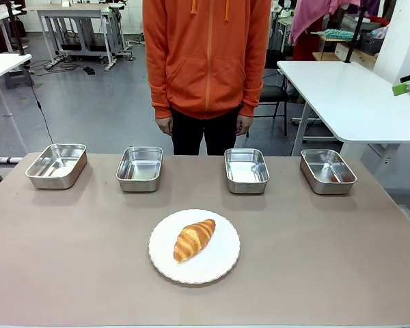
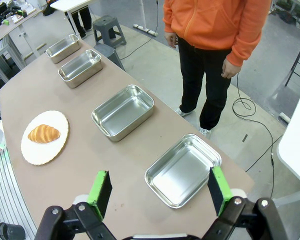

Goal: Place the bread in the container.
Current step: Place the Butter Roll into the Airtight Container indicated by the human.

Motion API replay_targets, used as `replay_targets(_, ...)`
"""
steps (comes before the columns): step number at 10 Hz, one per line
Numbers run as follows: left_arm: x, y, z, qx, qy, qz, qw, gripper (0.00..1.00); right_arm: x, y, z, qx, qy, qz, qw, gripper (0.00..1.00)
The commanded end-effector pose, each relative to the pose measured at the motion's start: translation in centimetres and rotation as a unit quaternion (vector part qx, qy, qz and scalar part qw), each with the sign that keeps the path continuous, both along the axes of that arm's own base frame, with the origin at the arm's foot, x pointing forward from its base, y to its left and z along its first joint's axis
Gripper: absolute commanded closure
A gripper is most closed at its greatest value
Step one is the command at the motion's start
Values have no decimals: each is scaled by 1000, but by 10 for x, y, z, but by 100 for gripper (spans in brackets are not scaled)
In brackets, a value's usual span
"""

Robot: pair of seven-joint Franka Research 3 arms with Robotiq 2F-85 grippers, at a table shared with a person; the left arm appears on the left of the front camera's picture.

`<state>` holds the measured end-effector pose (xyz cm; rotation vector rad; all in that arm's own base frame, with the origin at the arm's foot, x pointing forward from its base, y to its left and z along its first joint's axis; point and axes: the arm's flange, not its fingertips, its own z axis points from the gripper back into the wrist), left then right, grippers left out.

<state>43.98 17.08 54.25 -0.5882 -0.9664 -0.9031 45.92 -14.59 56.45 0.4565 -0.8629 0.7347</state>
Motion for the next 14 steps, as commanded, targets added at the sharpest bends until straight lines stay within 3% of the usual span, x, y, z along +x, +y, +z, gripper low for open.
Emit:
replay_targets(1,-1,0,2,0,-6,-2,1000,0,1,2,2,8,-7,1,1000,0)
replay_targets(14,-1,0,2,0,-6,-2,1000,0,1,2,2,8,-7,1,1000,0)
